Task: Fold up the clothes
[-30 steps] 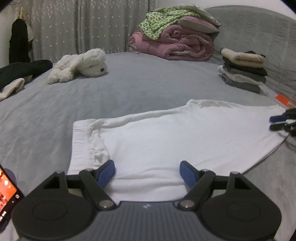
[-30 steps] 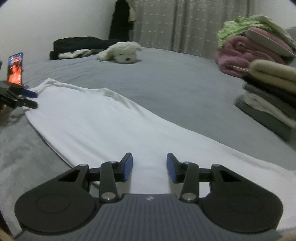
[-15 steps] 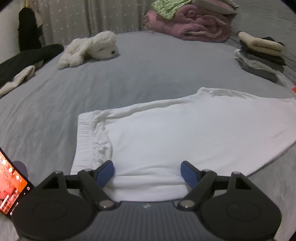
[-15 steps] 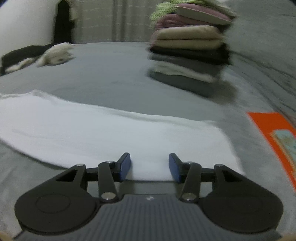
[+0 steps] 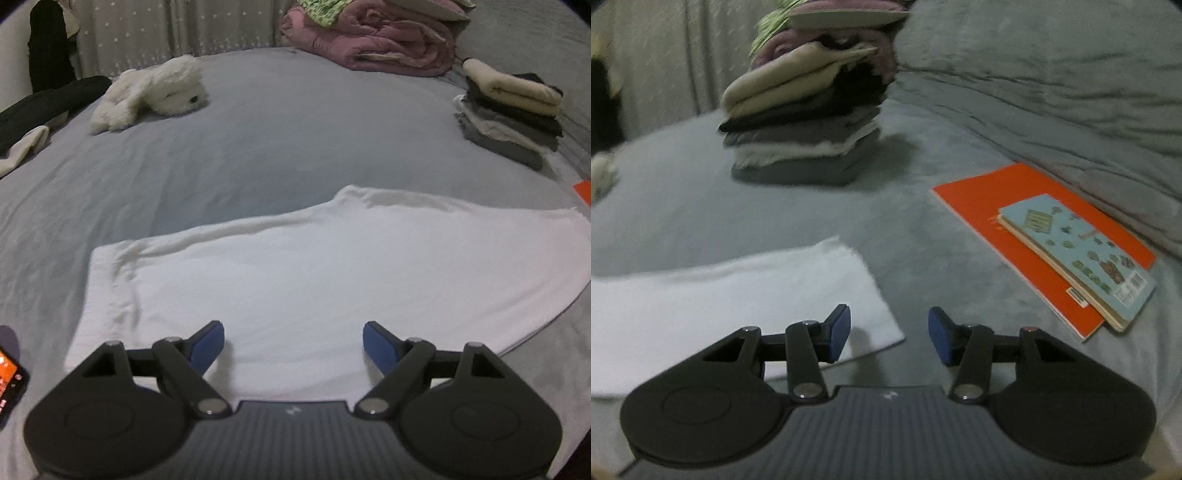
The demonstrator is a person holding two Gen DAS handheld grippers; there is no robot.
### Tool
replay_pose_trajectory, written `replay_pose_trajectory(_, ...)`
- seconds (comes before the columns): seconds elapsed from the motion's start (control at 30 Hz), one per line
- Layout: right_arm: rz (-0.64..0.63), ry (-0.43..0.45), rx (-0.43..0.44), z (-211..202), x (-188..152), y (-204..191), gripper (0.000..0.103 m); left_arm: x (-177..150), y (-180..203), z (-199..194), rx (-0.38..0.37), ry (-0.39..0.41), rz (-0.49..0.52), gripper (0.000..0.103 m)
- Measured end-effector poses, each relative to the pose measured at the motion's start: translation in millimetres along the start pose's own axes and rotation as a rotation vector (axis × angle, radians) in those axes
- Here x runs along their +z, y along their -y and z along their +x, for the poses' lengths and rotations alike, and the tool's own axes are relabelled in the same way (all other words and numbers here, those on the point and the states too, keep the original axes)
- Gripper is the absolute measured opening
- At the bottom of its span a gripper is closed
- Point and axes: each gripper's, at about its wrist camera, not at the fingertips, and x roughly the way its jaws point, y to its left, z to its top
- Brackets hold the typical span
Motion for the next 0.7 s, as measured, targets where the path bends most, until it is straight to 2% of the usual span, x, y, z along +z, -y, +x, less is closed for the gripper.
replay_pose_trajectory(0.23,-0.004,-0.019,0.013,6.4,0.9,-1.5,0.051,1.6,31.0,8.4,-0.068,0.005,-0.071,0.084)
replay_pose_trajectory(0.4,-0.052,-0.044,-0.026,18.3,-6.2,-13.3,0.051,11.6,48.0,9.3,-0.106,0.043,-0.092,0.084)
replay_pose_trajectory(0.53,-0.022,-0.037,-0.045,24.1,-7.2,-16.0,0.051,19.4,57.3,7.2,-0.136,0.072,-0.104,0.084)
replay_pose_trajectory(0.6,-0.008,-0.030,-0.051,24.6,-8.7,-18.2,0.047,22.3,62.5,7.8,-0.140,0.077,-0.096,0.084)
replay_pose_trajectory(0.7,-0.007,-0.026,-0.047,23.4,-8.7,-26.0,0.027,26.9,70.0,10.0,-0.145,0.079,-0.078,0.084)
